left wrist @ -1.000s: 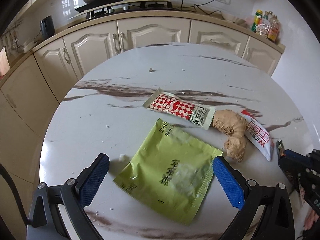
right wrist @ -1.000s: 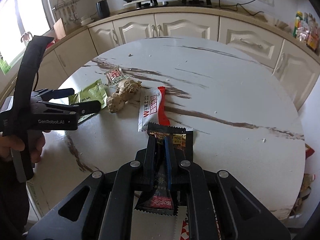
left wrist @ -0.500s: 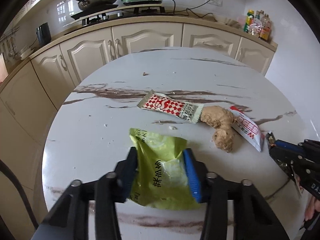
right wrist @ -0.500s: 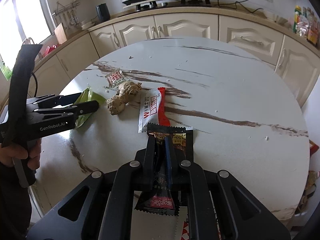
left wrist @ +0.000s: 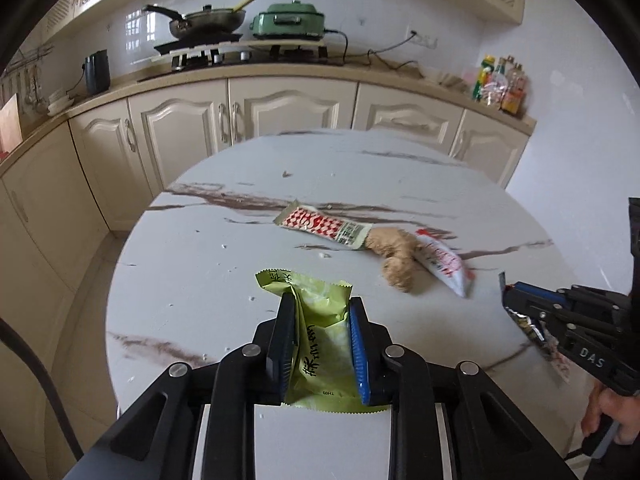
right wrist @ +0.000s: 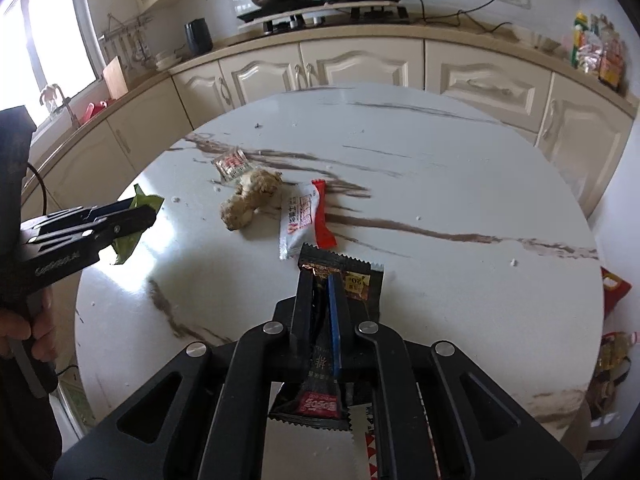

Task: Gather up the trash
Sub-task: 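Carry the black wrapper and green packet with both tools over the bin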

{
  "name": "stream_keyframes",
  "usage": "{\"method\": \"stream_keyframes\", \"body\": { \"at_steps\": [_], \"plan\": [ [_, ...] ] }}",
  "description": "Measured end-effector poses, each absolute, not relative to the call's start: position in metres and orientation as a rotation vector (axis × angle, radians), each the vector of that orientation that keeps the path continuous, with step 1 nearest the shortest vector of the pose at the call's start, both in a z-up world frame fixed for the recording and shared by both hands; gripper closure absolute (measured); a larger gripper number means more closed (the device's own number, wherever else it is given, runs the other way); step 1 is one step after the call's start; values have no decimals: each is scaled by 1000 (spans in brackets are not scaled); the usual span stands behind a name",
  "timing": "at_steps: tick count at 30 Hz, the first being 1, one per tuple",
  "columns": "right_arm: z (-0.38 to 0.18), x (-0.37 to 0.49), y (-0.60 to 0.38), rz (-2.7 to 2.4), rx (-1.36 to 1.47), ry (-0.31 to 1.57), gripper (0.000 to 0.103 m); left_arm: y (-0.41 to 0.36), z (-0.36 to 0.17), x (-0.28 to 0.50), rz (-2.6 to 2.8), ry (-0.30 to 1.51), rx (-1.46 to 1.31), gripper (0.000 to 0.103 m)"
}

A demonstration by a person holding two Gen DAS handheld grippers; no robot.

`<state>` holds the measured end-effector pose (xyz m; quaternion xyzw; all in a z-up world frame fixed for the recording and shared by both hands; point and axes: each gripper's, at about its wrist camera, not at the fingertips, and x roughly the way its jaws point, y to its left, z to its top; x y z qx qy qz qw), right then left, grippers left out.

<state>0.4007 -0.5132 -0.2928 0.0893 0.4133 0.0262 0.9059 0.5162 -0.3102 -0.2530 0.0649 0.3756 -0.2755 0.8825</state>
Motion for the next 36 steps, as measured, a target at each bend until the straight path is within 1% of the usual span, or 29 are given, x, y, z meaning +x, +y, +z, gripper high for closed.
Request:
{"method": "stream_keyframes", "body": {
  "at_steps": [6, 12, 19, 23, 29, 33, 36],
  "plan": [
    [-267, 391, -495, 65, 145, 803, 97, -286, -231, 479, -614, 737, 119, 82],
    [-232, 385, -461, 95, 93, 733, 98, -244, -208, 448, -629, 690, 73, 82],
    [-193, 387, -395, 182, 21, 671, 98, -168, -189, 413, -583, 636, 20, 82],
    [-178, 397, -334, 280, -22, 636, 98, -120, -182, 399, -519, 617, -2, 82],
    [-179, 421, -231, 457, -83, 626, 98, -22, -191, 384, -343, 630, -49, 82],
    [-202, 438, -161, 573, -122, 661, 98, 38, -212, 380, -236, 681, -108, 82],
    [-227, 455, -118, 630, -150, 707, 98, 70, -235, 383, -177, 734, -138, 82]
  ]
}}
